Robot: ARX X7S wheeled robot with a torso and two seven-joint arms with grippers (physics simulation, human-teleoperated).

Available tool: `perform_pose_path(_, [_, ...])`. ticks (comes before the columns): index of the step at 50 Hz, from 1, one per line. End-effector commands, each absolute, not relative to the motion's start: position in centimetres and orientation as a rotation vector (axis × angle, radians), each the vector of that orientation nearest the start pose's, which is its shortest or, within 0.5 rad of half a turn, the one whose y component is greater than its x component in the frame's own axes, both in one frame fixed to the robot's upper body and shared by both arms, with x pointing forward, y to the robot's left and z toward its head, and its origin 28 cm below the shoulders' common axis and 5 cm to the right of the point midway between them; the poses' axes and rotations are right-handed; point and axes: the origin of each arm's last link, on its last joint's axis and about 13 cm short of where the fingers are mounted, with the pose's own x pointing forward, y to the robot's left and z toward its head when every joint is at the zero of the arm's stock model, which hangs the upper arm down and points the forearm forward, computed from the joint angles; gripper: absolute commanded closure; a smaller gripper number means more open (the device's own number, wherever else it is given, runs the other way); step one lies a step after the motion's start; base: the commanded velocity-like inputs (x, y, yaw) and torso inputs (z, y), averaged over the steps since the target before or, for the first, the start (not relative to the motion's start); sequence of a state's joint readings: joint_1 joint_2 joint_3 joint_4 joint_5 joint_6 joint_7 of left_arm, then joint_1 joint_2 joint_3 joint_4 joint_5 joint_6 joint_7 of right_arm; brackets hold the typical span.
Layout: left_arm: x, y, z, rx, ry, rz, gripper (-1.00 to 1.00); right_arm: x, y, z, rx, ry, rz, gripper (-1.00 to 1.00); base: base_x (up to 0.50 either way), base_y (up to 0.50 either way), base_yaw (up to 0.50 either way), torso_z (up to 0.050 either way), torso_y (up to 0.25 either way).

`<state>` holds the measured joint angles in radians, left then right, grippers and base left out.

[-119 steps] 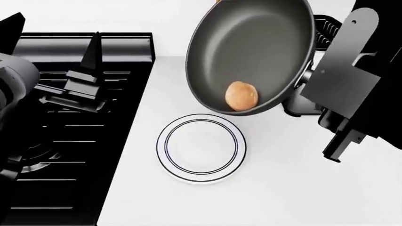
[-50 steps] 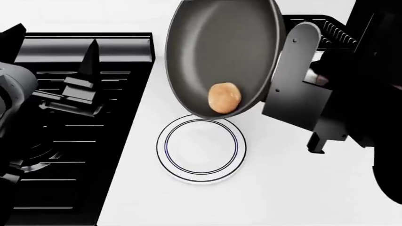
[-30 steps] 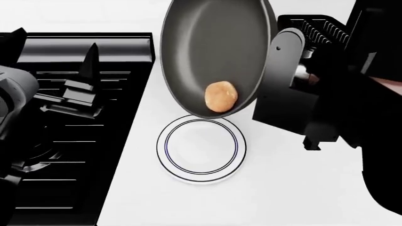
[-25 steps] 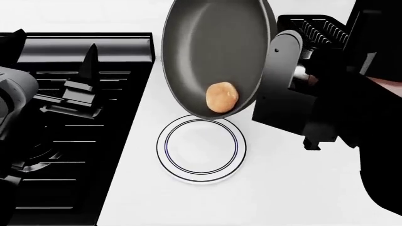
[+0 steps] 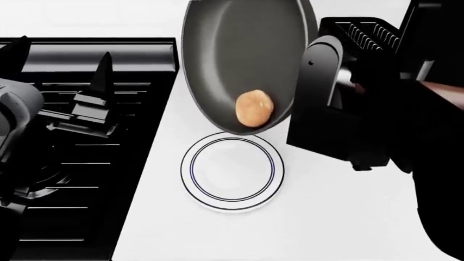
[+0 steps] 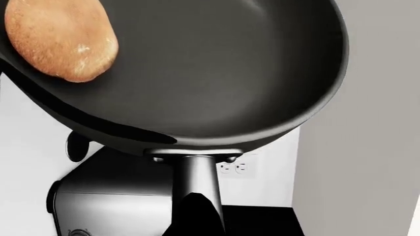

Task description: Pick up the pan and dump the vegetables in it onto the plate. Then return the pan to the stove.

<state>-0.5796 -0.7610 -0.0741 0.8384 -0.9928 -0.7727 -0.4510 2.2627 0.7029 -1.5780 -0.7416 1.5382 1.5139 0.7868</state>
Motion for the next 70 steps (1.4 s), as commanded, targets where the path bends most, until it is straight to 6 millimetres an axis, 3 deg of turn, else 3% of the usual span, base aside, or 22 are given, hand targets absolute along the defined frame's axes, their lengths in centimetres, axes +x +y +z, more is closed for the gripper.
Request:
perform_pose_path(1, [19.8, 26.7, 26.4, 0.127, -0.443, -0.138, -1.00, 18.4, -11.7, 35.7, -1.599, -0.098, -0.006, 1.00, 0.00, 0.00, 0.00, 0.000, 0.000])
perform_pose_path(19, [19.4, 26.9, 26.2, 0.120, -0.451, -0.132, -1.00, 17.7, -10.8, 35.1, -1.723, -0.125, -0.047, 1.00, 0.00, 0.00, 0.00, 0.001, 0.001])
perform_pose_path(70, [19.4, 26.8, 26.4, 0.118, -0.450, -0.134, -1.00, 17.3, -12.3, 35.4, -1.607, -0.121, -0.089, 1.00, 0.00, 0.00, 0.00, 0.000, 0.001])
